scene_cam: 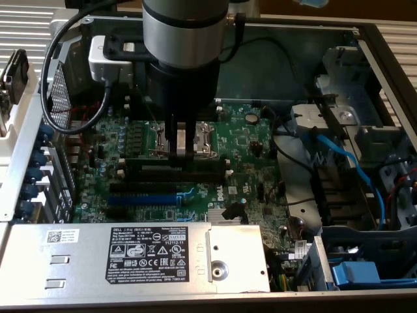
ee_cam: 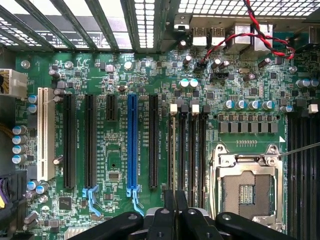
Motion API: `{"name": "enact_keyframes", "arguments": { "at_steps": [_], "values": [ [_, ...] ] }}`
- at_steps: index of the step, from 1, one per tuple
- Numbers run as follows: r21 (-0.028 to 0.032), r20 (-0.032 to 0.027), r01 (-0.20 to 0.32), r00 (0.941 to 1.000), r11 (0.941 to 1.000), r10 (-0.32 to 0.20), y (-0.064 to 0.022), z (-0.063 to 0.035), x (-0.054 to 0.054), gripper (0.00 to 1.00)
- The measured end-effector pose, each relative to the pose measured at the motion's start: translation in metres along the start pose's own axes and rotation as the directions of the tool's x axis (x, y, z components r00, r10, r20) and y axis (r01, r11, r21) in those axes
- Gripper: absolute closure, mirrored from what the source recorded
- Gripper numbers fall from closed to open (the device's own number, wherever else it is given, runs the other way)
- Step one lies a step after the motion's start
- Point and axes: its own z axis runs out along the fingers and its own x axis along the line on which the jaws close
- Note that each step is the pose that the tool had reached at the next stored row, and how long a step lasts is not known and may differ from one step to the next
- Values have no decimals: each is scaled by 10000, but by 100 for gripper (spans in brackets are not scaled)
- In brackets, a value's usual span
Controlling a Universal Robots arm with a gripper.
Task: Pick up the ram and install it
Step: 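Insert the ram into the slot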
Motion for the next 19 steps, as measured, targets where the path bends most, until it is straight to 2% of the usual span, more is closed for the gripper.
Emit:
{"name": "enact_keyframes", "arguments": {
  "at_steps": [16,19],
  "values": [
    [4,1,-49,10000,10000,49,2,11,-15,88],
    [27,-12,-49,10000,10000,49,19,11,-23,88]
  ]
}}
